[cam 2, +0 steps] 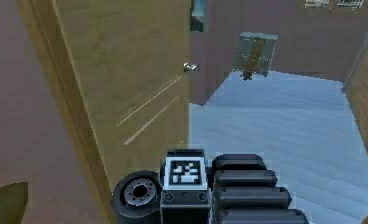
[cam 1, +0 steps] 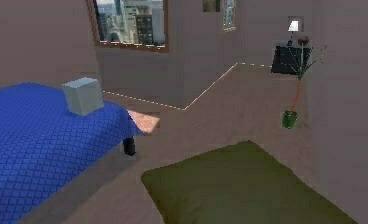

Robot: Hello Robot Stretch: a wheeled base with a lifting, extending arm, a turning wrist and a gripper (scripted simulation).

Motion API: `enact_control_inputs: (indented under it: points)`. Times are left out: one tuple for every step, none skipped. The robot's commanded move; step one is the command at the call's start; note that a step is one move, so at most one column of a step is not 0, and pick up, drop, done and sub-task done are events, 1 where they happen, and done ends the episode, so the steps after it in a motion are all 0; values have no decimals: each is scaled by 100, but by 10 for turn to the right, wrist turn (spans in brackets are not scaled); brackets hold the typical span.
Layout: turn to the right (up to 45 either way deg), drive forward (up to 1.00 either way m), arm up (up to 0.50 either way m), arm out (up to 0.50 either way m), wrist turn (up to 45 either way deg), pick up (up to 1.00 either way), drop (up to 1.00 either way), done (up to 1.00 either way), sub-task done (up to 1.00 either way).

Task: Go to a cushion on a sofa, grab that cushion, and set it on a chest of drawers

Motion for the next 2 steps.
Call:
enact_control_inputs:
  points:
    - [0,30,0,0,0,0,0,0,0]
    - [150,0,0,0,0,0,0,0,0]
